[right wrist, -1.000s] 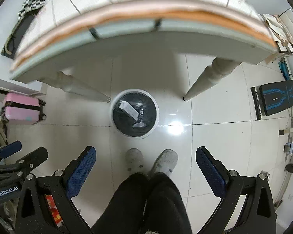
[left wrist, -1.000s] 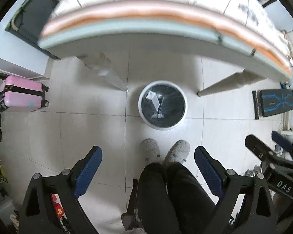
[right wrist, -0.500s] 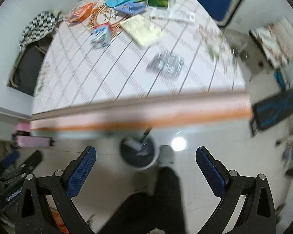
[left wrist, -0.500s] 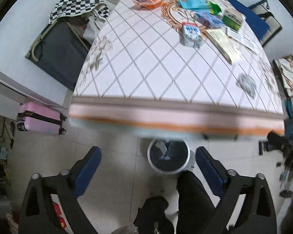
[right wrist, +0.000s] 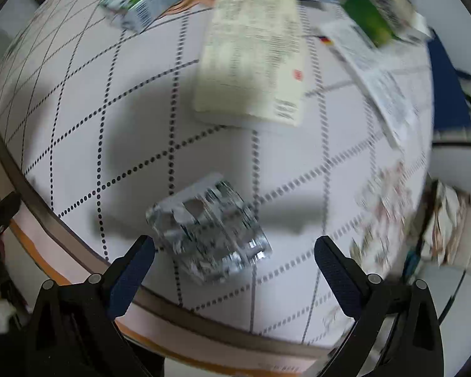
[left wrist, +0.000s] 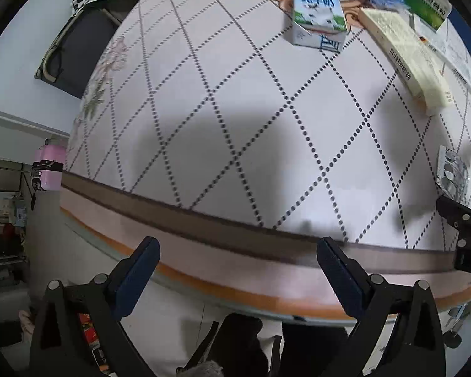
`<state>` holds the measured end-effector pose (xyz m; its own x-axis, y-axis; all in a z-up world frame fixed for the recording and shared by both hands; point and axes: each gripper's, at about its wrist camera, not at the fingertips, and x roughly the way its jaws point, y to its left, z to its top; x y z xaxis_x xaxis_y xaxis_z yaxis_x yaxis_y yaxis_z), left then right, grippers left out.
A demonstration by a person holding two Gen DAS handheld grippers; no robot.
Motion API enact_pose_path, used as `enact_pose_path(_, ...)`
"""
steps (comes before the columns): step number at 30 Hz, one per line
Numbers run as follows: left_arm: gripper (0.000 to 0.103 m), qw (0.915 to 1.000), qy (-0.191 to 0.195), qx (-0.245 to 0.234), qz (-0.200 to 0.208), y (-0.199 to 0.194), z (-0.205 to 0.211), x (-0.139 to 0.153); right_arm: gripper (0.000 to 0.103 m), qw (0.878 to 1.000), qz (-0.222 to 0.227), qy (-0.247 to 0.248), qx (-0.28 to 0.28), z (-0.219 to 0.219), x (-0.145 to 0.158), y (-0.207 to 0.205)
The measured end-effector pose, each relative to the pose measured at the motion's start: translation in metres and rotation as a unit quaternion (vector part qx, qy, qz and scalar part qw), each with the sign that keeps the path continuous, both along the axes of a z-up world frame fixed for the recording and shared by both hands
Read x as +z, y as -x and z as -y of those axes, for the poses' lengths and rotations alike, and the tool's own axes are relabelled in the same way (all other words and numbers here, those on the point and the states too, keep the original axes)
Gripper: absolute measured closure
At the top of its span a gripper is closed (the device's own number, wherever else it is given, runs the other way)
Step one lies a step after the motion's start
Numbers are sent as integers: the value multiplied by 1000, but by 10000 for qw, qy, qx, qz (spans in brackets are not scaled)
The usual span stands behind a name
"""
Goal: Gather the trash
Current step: 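Move both open tools back toward the table, then grasp the Perfectlands milk carton with the left tool while the right tool grasps an empty blister pack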
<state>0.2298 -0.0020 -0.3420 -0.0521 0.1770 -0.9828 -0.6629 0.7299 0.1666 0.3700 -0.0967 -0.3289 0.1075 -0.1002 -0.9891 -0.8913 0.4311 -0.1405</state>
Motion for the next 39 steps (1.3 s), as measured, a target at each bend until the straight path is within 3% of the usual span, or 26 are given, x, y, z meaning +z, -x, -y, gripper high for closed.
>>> enact_pose_path(4, 1, 9999, 81, 100, -102, -3, -6, -4, 23, 9993, -322, -139, -91, -1, -7, -8)
enact_pose_path(6, 1, 9998, 57, 121, -114, -6, -9, -2, 40, 9975, -493, -245, -449, 6, -5, -17)
enact_pose_path(9, 1, 9999, 26, 147, -73, -15, -18, 6, 42, 9916, -544, -369, -1109, 20, -2, -33)
enact_pose_path(13, 1, 9998, 25, 106, 174, -40, -36, 26, 43, 9616, -680, -820, -2530, 56, 9, -75)
enact_pose_path(18, 1, 9986, 78, 10, 523, -89, -67, 40, 43, 9083, -239, -1178, -4006, 97, 22, -139)
enact_pose_path(21, 2, 9986, 116, -105, 504, -122, -85, 32, 43, 8904, -276, -1157, -4394, 107, 13, -170)
enact_pose_path(23, 2, 9986, 219, -209, 435, -141, -92, 22, 42, 8848, -466, -1137, -4494, 109, 6, -182)
enact_pose_path(25, 3, 9981, 359, -336, 379, -152, -96, 11, 32, 8755, -856, -1233, -4593, 115, -4, -190)
enact_pose_path(26, 11, 9978, 358, -403, 375, -157, -97, 8, 25, 8721, -908, -1312, -4626, 119, -4, -190)
enact_pose_path(27, 17, 9976, 353, -455, 384, -160, -98, 6, 22, 8712, -927, -1399, -4613, 122, -2, -198)
enact_pose_path(31, 58, 9964, 485, -482, 501, -160, -104, -2, 22, 8846, -849, -1381, -4373, 127, 2, -203)
enact_pose_path(36, 58, 9963, 489, -487, 518, -133, -89, -1, 21, 8921, -759, -1293, -4263, 129, -6, -190)
enact_pose_path(39, 58, 9961, 644, -375, 469, -104, -69, -2, 25, 9032, -565, -1209, -4079, 111, -9, -181)
